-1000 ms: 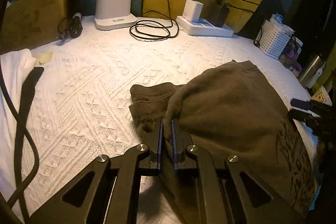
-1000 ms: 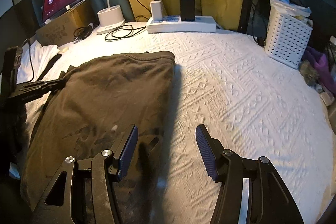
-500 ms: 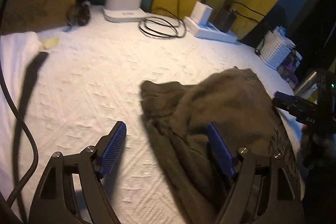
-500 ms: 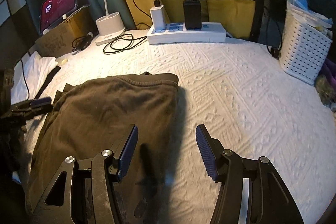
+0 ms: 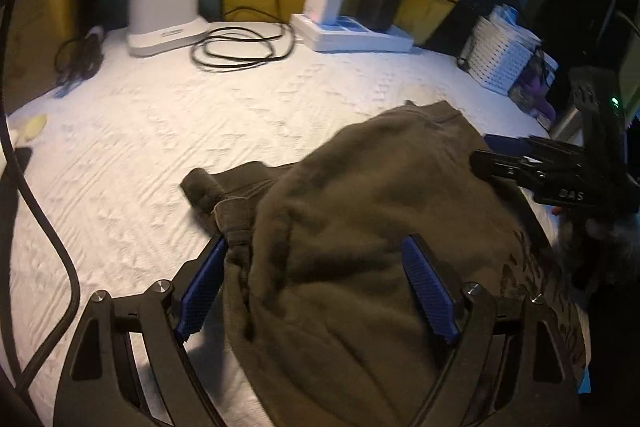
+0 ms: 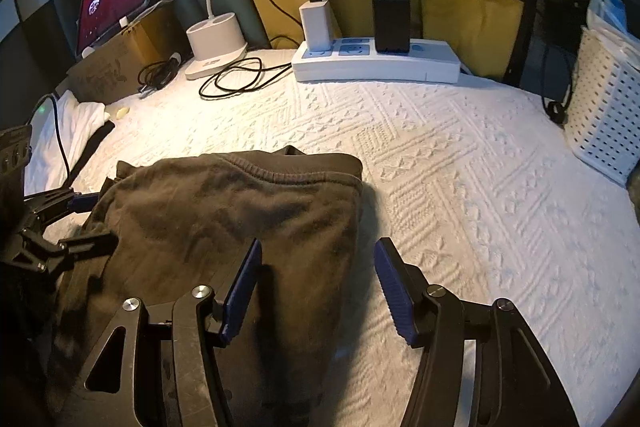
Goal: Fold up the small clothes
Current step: 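Grasp the folded shirt with both grippers and lift it off the bedspread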
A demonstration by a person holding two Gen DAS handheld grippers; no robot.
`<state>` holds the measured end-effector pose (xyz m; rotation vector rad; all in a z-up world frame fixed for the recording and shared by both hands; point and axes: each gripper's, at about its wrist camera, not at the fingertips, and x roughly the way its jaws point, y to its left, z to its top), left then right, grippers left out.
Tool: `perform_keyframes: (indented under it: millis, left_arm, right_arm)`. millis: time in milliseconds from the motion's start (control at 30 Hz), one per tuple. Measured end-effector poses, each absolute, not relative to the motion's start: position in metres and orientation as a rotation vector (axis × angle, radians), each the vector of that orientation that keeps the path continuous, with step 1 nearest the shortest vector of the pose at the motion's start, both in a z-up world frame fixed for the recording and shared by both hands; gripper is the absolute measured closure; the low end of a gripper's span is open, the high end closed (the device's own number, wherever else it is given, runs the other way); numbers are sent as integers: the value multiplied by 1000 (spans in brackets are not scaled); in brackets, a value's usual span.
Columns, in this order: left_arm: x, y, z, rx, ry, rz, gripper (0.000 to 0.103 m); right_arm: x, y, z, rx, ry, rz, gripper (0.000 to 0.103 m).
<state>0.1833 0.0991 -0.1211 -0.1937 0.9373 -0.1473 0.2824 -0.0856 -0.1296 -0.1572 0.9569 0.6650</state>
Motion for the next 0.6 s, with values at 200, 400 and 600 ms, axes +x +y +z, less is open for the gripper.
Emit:
perform_keyframes:
  millis: [200,400,600]
  left_arm:
    - [189,82,-121,-125,919,-176,39]
    - [195,73,-120,-98,935,-181,54]
    - [196,68,-118,-92,926,-197,71]
  right_arm:
    - [288,-75,-137,-164,961,692,29]
    - [283,-60,-138,-215,944,721,28]
    - [280,-58,-138,-233,920,724,67]
